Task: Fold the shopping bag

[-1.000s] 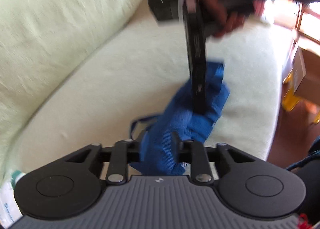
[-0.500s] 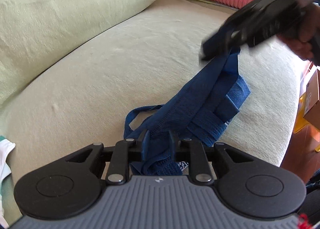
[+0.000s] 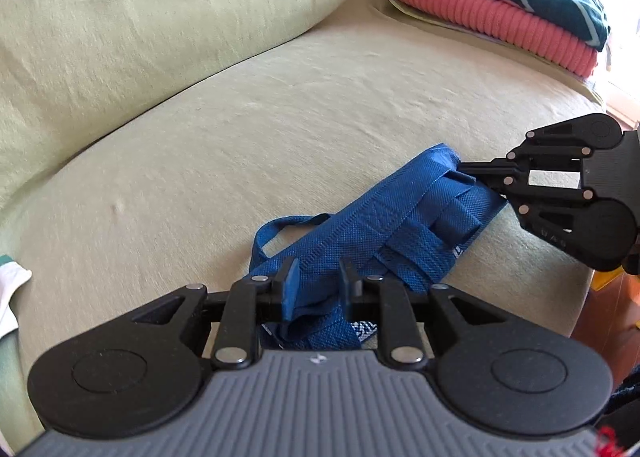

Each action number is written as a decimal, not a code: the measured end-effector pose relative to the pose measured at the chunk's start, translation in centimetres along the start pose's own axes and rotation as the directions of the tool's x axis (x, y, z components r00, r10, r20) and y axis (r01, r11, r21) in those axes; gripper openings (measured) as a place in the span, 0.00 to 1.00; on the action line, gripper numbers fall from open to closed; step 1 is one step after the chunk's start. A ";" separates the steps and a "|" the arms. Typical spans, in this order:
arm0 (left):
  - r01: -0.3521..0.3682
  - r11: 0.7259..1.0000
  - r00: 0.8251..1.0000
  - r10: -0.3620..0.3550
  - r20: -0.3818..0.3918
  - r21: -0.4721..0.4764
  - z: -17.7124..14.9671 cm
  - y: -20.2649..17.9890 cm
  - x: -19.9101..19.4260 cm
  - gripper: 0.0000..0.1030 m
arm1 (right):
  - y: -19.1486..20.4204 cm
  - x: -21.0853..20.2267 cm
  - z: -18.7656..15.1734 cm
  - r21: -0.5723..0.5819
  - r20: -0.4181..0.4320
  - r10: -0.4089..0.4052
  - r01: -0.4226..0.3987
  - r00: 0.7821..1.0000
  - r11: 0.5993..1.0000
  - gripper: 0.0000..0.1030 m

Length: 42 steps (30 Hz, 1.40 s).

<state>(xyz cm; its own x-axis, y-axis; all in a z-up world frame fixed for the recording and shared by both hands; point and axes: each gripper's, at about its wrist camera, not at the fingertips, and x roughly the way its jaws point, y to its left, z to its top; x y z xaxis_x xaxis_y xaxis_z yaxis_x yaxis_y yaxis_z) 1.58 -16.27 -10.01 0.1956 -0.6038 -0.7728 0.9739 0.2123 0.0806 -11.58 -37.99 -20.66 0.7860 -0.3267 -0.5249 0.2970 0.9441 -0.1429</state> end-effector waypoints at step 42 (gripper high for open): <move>-0.062 0.996 0.998 0.064 0.019 -0.069 0.5 -0.3 1.3 0.23 | 1.0 -0.4 4.4 -0.033 0.076 0.034 -0.032 0.997 0.999 0.11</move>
<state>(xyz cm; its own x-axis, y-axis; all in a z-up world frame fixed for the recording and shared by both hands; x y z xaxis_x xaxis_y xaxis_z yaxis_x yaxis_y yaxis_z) 1.62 -17.46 -10.74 0.2593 -0.6036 -0.7540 0.9495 0.3020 0.0848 -9.16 -37.15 -16.88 0.8346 -0.2964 -0.4643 0.2535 0.9550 -0.1539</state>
